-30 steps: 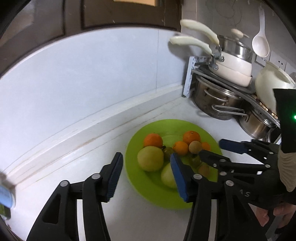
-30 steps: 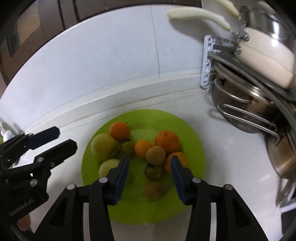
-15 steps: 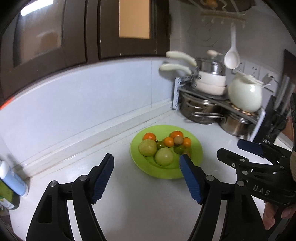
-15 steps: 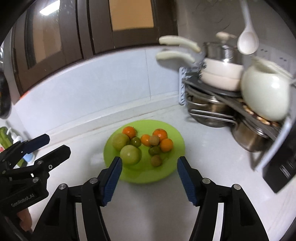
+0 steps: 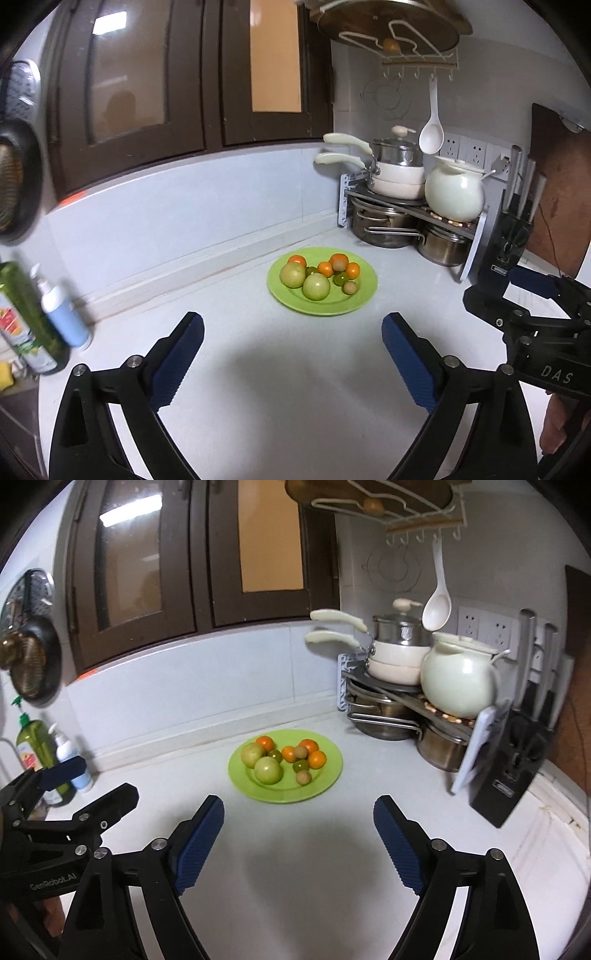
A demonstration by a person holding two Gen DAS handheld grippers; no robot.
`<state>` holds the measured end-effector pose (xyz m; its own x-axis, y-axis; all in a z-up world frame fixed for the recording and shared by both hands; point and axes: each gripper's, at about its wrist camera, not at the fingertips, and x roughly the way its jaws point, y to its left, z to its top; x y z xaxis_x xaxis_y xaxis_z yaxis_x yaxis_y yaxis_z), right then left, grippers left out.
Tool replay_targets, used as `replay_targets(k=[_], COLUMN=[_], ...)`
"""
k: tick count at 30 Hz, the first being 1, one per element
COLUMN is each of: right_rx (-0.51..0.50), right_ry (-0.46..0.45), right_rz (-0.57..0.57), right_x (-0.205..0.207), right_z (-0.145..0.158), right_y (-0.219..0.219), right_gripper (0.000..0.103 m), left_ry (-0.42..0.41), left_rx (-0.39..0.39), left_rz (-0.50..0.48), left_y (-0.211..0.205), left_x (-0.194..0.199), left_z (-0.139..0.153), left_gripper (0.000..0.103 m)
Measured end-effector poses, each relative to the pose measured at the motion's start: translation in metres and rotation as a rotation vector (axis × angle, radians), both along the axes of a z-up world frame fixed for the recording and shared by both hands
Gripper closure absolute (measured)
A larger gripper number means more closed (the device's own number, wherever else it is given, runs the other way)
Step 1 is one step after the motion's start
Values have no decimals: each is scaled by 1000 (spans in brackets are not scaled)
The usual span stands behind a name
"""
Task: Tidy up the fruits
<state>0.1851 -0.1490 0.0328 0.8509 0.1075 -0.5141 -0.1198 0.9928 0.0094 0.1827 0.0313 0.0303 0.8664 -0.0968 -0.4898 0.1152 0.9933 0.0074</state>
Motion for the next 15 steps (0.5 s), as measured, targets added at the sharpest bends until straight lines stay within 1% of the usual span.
replay_targets(k=[5, 11, 15], right_rx=[1, -6, -6], right_ry=[-15, -32, -36], right_rz=[-1, -9, -20], right_x=[-40, -80, -103], right_z=[5, 8, 8], right_y=[-3, -8, -12], right_gripper=[13, 11, 11], left_ry=[-24, -47, -47], left_rx=[-20, -22, -25], left_rz=[9, 16, 16], left_y=[2, 0, -4], left_x=[-41, -80, -103], left_z=[6, 10, 12], left_gripper=[0, 0, 0])
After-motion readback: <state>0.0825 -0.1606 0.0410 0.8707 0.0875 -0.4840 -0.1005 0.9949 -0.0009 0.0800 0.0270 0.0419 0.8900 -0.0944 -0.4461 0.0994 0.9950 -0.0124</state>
